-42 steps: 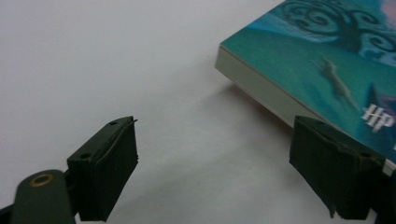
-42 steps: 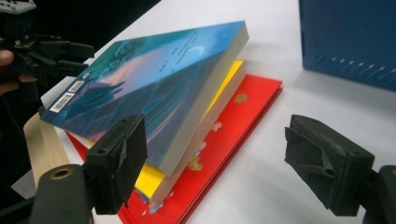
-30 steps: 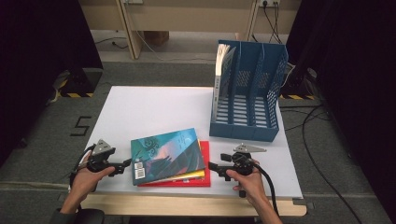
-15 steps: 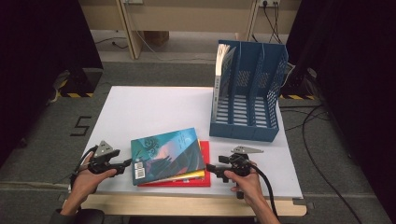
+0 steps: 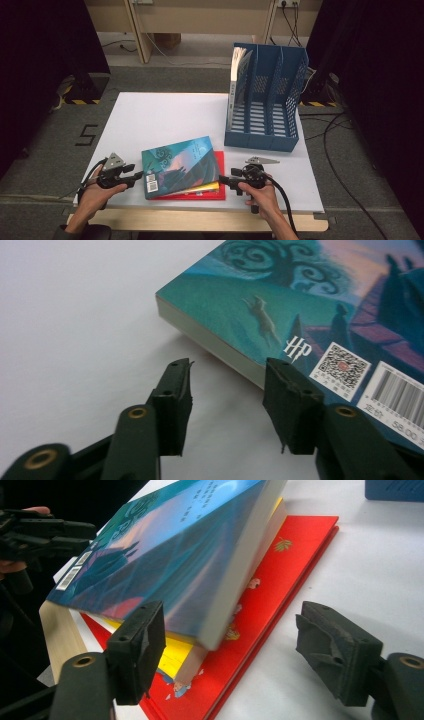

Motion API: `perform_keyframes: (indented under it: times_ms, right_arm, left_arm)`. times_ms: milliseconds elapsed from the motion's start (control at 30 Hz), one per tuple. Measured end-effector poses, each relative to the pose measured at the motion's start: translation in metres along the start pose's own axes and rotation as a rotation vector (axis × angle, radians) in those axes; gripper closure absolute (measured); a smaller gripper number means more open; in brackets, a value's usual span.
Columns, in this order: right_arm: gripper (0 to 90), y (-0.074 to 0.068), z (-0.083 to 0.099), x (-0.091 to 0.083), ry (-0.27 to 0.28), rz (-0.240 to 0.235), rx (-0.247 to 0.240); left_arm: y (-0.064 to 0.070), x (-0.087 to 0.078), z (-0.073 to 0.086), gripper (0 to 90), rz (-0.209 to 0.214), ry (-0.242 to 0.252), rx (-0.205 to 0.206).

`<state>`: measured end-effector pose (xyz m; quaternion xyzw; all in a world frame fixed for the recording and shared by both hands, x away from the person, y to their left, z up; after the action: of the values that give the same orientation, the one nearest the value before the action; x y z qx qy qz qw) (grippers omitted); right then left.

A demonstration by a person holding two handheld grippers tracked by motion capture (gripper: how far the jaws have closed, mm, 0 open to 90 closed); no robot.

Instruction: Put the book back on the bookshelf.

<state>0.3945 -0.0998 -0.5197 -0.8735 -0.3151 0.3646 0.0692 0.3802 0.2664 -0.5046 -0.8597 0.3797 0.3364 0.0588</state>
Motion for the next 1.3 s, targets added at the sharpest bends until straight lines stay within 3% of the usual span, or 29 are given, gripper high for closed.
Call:
perform_keyframes:
  times_ms: [67, 133, 267, 333, 433, 500, 533, 600, 667, 800, 833, 900, 1000, 1067, 1300]
  right_arm:
    - [29.7, 0.001, 0.001, 0.001, -0.009, -0.006, 0.009]
    - [31.0, 0.003, 0.001, 0.002, -0.009, -0.001, 0.041]
    - [31.3, 0.005, 0.003, 0.004, -0.020, -0.022, 0.071]
    - [28.4, 0.005, 0.004, 0.007, -0.020, -0.037, 0.112]
    - [28.4, 0.008, 0.003, 0.011, -0.017, -0.026, 0.129]
    - [29.9, 0.012, 0.000, 0.012, -0.002, -0.030, 0.179]
    - [31.7, 0.014, -0.001, 0.012, 0.010, -0.040, 0.206]
    - [37.6, 0.018, -0.004, 0.013, 0.024, -0.052, 0.250]
    - [41.0, 0.021, -0.008, 0.014, 0.049, -0.062, 0.302]
    - [46.3, 0.026, -0.012, 0.020, 0.057, -0.089, 0.371]
    - [47.8, 0.026, -0.013, 0.020, 0.056, -0.094, 0.376]
    - [51.2, 0.028, -0.014, 0.021, 0.061, -0.090, 0.378]
    - [54.2, 0.028, -0.016, 0.020, 0.076, -0.104, 0.397]
    - [56.4, 0.027, -0.020, 0.017, 0.103, -0.118, 0.384]
    - [60.5, 0.004, -0.046, 0.008, 0.220, -0.204, 0.414]
  left_arm:
    - [0.006, 0.005, -0.003, 37.3, 0.025, -0.008, 0.010]
    - [0.008, 0.009, -0.005, 25.1, 0.021, -0.013, 0.019]
    - [0.019, 0.015, -0.008, 24.3, 0.028, -0.022, 0.051]
    - [0.024, 0.018, -0.010, 23.8, 0.037, -0.030, 0.067]
    - [0.029, 0.023, -0.013, 21.7, 0.046, -0.037, 0.081]
    - [0.030, 0.023, -0.014, 21.3, 0.049, -0.037, 0.098]
    - [0.031, 0.022, -0.015, 21.2, 0.060, -0.028, 0.100]
    - [0.029, 0.016, -0.023, 17.0, 0.073, 0.047, 0.059]
    - [0.022, 0.010, -0.030, 16.8, 0.027, 0.091, 0.050]
    - [0.022, 0.022, -0.030, 16.4, 0.030, 0.034, 0.083]
    - [0.024, 0.027, -0.028, 16.4, 0.030, 0.004, 0.101]
    - [0.025, 0.033, -0.028, 15.5, 0.060, 0.012, 0.073]
    - [0.027, 0.036, -0.030, 14.1, 0.056, 0.014, 0.074]
    - [0.029, 0.038, -0.030, 14.2, 0.063, 0.010, 0.083]
    - [0.031, 0.040, -0.033, 15.5, 0.070, 0.003, 0.110]
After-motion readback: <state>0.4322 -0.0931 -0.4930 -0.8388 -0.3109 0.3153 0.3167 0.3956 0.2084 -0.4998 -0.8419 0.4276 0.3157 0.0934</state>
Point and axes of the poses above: each handheld gripper's, and its own axes: x roughly forward along the jaws, z roughly out of its underside, y roughly to its right, the point moved 6 cm from there along x, roughly forward along the jaws, and after that the axes turned 13 degrees about z, right-handed, at the moved point
